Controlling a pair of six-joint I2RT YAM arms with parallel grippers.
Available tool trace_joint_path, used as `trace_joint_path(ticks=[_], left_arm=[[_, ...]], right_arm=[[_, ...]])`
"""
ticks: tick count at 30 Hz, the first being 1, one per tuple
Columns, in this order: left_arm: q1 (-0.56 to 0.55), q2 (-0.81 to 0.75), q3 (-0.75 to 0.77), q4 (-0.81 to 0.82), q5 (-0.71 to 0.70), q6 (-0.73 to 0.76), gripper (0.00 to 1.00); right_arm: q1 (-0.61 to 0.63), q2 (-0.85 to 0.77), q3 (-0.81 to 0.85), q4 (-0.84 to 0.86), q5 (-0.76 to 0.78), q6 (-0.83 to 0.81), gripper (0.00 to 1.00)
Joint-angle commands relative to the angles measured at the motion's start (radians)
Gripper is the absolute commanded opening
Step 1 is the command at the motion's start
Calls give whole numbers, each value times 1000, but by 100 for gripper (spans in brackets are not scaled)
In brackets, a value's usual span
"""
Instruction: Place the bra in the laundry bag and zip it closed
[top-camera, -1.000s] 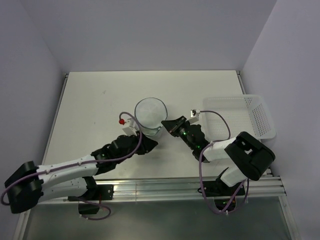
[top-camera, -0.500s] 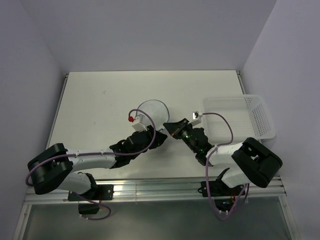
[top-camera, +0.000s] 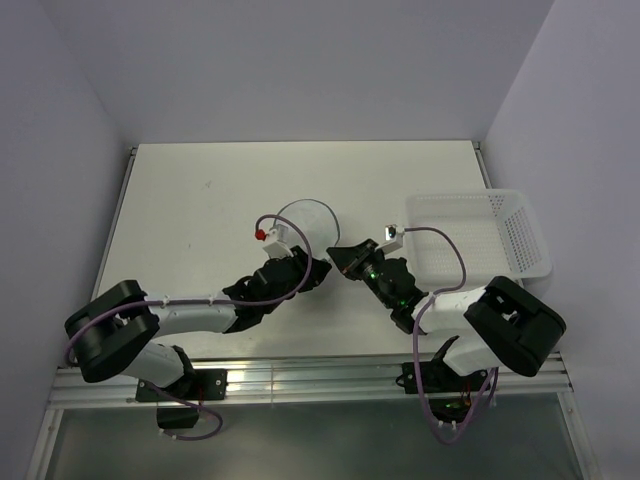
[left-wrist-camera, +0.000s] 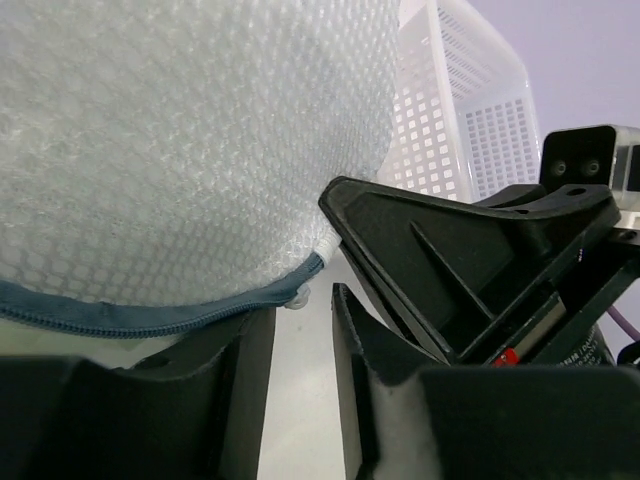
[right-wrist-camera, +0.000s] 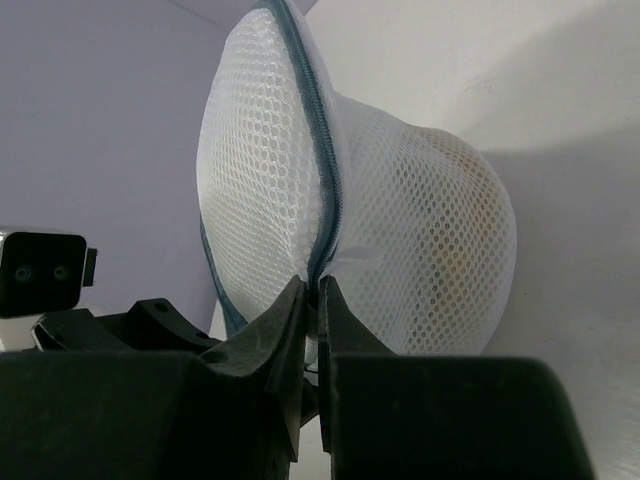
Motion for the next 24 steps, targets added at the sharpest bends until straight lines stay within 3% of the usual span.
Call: trace_joint_path(ticks=[1,11,24], left_arm=[[8,23,25,94,15,7,33],[6,29,-7,158,3,4,20],[4,-56,-56,129,16,-11,0]], right_arm=[[26,-33,-8,17,14,-26,0],[41,-19,4,5,28,-40,0],[43,-18,16,-18,46,-57,0]])
